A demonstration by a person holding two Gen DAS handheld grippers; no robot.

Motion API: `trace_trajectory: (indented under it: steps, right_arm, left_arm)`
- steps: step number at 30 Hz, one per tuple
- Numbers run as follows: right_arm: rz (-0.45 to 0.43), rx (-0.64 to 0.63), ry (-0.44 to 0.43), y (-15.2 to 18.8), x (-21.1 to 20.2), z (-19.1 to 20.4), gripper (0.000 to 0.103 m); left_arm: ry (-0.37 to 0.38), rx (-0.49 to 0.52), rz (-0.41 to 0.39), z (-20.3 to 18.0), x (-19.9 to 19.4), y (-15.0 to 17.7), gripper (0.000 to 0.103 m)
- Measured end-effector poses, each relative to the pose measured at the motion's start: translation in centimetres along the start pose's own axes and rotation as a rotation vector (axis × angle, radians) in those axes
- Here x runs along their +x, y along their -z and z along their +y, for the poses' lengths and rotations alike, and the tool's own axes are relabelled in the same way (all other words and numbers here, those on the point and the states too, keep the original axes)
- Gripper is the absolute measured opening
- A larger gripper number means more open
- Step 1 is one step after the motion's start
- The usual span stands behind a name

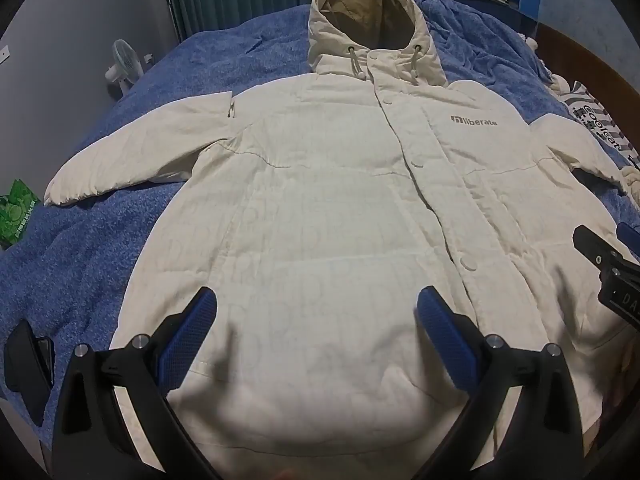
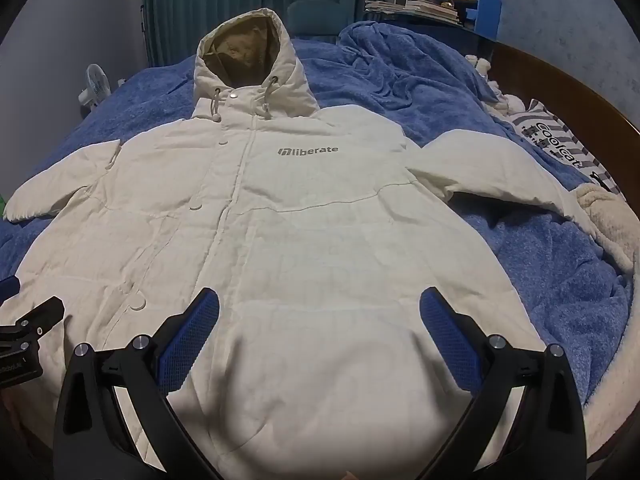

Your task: Fold large clothes

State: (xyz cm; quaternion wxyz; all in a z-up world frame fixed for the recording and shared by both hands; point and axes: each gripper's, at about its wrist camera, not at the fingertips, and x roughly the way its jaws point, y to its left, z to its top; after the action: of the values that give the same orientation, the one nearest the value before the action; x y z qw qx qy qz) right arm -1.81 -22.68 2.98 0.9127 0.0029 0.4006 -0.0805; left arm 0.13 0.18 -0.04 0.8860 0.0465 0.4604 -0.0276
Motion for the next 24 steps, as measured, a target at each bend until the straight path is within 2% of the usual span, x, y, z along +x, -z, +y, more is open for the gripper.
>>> trace_trajectory:
  steps: [24]
  right_arm:
    - [0.006,0.013,0.002,-0.2,0.1,-0.3,0.097]
  left_arm:
    - [0.006,-0.016,0.021,0.1,0.6,0.2,0.096]
